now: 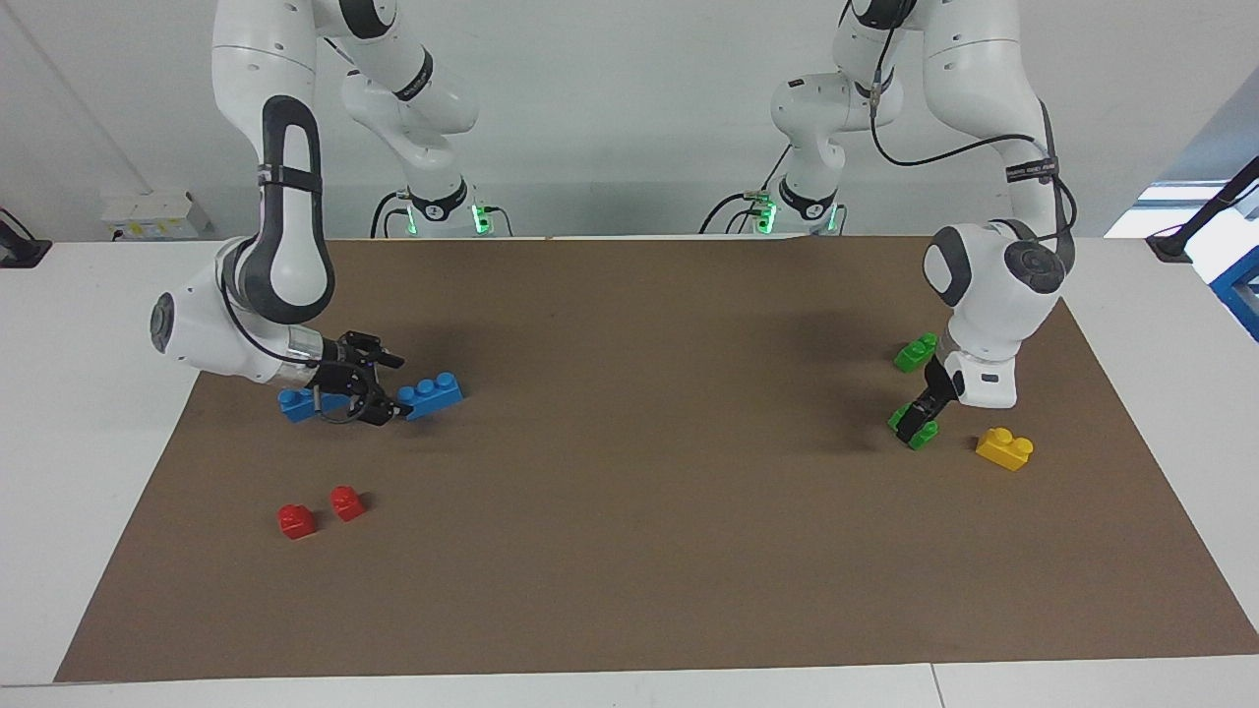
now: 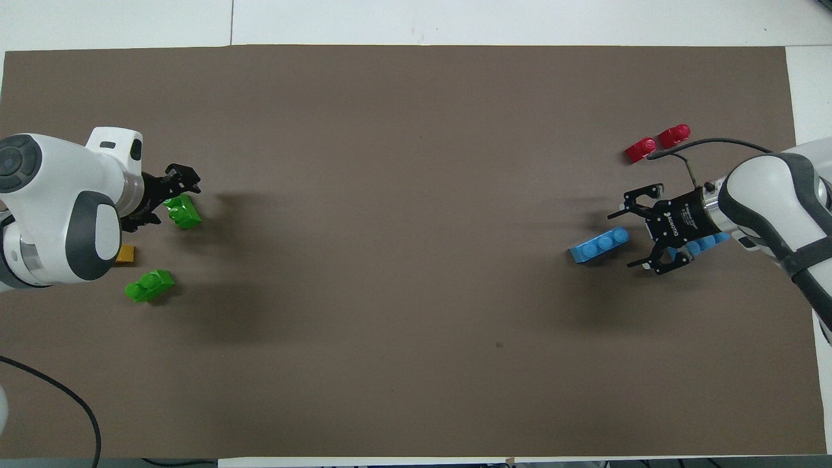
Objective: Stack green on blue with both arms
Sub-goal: 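Close the left gripper on the green brick while the right gripper grasps the blue brick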
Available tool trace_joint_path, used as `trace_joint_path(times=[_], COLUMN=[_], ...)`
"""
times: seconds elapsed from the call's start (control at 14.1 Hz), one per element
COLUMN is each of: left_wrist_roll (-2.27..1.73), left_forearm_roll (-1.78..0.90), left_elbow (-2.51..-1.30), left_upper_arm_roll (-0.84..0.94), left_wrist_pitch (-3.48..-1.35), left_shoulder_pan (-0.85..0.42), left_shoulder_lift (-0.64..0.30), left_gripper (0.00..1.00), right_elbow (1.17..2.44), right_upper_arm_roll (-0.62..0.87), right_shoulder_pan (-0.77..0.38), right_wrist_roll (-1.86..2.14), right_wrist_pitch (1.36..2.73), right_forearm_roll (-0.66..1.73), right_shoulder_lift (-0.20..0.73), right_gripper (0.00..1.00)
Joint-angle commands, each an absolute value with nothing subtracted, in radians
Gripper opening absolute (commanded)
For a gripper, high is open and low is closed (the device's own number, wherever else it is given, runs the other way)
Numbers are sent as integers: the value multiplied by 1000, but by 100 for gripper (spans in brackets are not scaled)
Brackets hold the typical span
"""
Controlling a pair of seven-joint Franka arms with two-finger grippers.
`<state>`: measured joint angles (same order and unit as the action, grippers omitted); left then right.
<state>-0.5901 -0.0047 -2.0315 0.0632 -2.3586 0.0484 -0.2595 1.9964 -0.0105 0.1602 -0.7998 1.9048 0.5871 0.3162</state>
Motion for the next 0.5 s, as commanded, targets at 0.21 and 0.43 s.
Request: trace_joint_path(times=[0.21,0.43], left_wrist_roll=[-595,-592], left_forearm_roll=[-17,-17], left_elbow=[-2089,-2088], left_upper_arm_roll=[55,55], left_wrist_pitch=[-2431,-2431], left_shoulder_pan=[48,52], left_shoulder_lift=[-267,-267], left_gripper=[95,86], right_elbow=[2033,2034], right_upper_arm_roll=[-9,-9], right_shoulder_pan=[147,158], right_wrist_roll=[-749,-700], right_wrist_pitch=[1962,1960], right_forearm_roll=[624,624], right_shoulder_lift=[324,324], right_gripper=[100,100])
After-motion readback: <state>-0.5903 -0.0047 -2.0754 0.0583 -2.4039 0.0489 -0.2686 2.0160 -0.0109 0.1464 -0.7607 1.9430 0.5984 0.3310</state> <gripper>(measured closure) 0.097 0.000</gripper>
